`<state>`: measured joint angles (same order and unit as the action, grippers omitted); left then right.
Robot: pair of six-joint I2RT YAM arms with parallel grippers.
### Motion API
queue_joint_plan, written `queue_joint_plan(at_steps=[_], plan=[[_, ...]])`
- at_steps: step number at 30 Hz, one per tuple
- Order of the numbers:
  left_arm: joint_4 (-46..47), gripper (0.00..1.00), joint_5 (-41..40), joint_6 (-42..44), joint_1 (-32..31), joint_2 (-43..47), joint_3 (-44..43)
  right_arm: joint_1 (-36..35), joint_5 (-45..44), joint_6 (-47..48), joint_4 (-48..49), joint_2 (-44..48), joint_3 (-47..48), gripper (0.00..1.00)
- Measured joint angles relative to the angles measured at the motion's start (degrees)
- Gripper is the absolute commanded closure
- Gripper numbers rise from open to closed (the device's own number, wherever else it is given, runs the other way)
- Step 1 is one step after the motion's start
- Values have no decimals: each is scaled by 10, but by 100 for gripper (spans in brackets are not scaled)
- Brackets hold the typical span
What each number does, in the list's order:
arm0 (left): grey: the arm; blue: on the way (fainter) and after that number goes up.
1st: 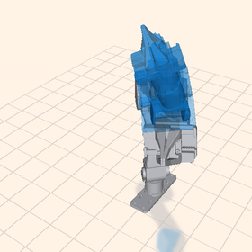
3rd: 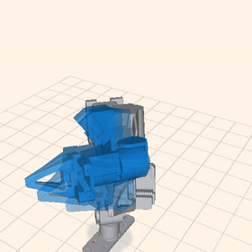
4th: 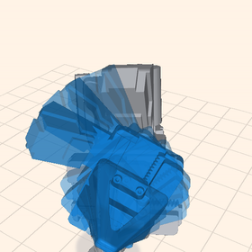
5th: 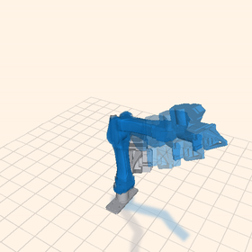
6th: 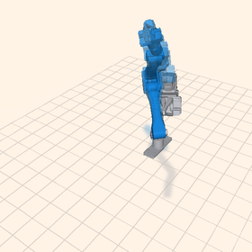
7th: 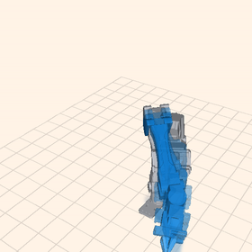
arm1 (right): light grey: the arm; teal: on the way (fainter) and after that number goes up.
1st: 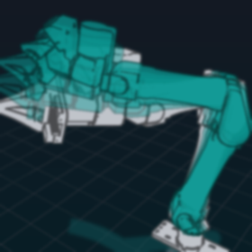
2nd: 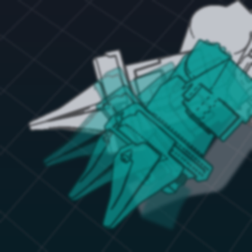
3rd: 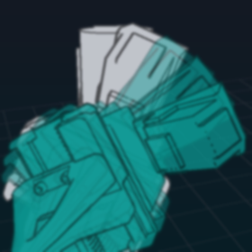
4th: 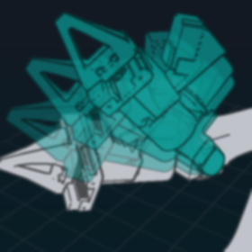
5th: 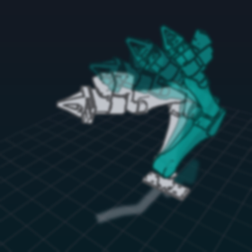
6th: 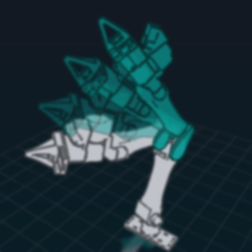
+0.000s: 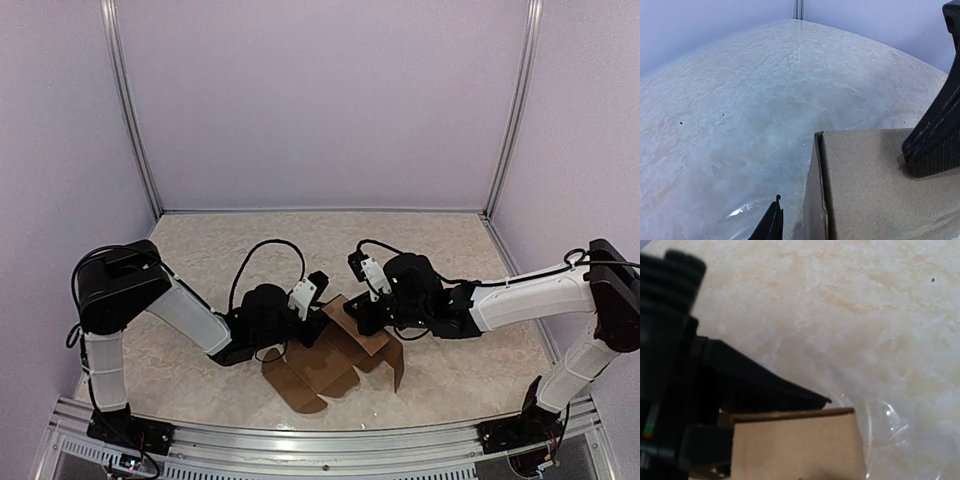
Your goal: Fold the paper box
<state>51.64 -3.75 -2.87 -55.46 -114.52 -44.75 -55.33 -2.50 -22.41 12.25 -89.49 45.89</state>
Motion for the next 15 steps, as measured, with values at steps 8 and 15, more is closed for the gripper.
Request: queue_joint_plan(at_steps=[8, 15], plan=[[49, 71, 33, -19, 11, -25, 0, 0, 0, 0, 0, 0, 0, 100], [87, 71, 51, -34, 12, -47, 0, 0, 0, -4, 0, 0, 0, 100]])
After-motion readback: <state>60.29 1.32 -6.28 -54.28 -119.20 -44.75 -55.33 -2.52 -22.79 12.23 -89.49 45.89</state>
